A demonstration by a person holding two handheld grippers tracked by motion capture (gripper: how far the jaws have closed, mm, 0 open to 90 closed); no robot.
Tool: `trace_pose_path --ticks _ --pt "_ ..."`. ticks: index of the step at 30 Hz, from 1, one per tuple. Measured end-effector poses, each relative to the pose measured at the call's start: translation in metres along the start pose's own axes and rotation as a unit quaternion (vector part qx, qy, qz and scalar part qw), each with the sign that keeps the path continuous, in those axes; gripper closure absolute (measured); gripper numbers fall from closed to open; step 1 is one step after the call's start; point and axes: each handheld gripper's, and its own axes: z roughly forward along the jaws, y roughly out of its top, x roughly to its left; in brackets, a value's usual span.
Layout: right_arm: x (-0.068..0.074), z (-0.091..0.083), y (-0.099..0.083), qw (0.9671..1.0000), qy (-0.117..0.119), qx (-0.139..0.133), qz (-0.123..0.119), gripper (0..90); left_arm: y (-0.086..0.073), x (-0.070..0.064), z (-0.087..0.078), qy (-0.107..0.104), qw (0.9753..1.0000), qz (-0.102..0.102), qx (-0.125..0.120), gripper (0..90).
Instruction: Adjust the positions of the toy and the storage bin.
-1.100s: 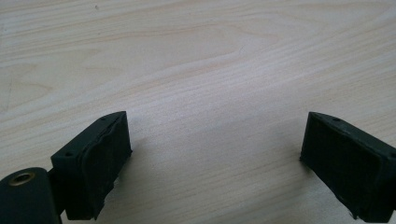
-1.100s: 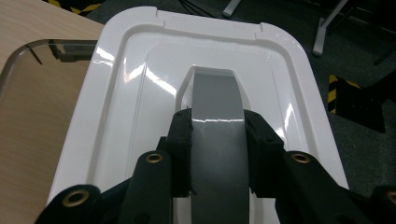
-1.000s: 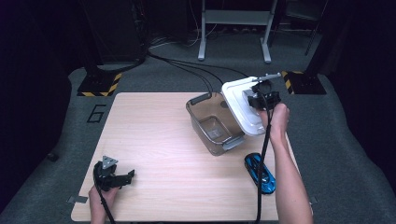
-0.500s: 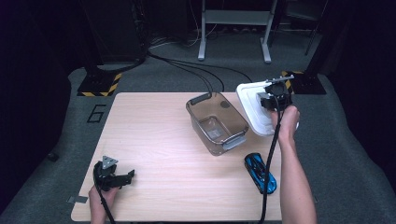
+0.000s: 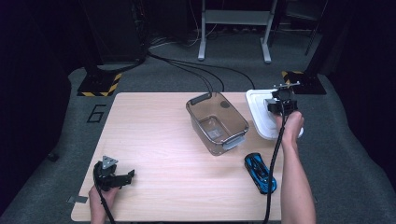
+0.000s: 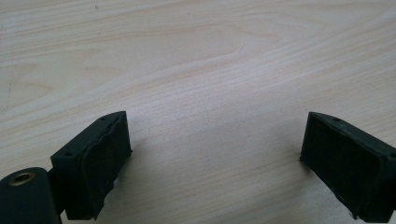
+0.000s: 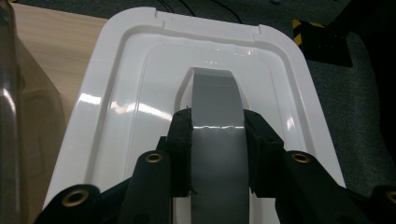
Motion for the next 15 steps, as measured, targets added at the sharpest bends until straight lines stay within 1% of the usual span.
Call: trace_pose_path --ticks 2,3,4,5,6,8,11,15 --pt "-0.001 0.005 -0.003 1.0000 -0.005 0.007 -0.002 66.6 0.000 0.000 0.000 0.000 1.0000 0.000 0.001 8.1" --pt "-0.002 0.008 -0.005 0.9999 -0.007 0.009 0.001 66.6 0.000 0.000 0.000 0.000 1.0000 0.000 0.000 8.1" --pt "-0.002 0.011 -0.007 0.9999 -0.007 0.011 0.002 66.5 0.000 0.000 0.000 0.000 1.0000 0.001 0.002 8.1" --pt "-0.003 0.014 -0.010 0.9999 -0.007 0.014 0.004 66.6 0.000 0.000 0.000 0.000 1.0000 0.000 0.000 8.1" --pt "-0.003 0.018 -0.012 0.9999 -0.007 0.014 0.003 66.5 0.000 0.000 -0.001 -0.002 1.0000 0.002 0.005 8.1" --pt "-0.003 0.025 -0.016 0.9998 -0.008 0.019 0.003 66.5 0.000 0.000 0.000 -0.001 1.0000 0.001 0.001 8.1" --pt "-0.003 0.036 -0.023 0.9997 -0.007 0.024 0.007 66.5 0.000 0.000 -0.001 -0.002 1.0000 0.002 0.005 8.1" --pt "-0.003 0.049 -0.033 0.9995 -0.010 0.029 0.009 66.5 0.000 0.000 -0.001 -0.002 1.0000 0.001 0.003 8.1"
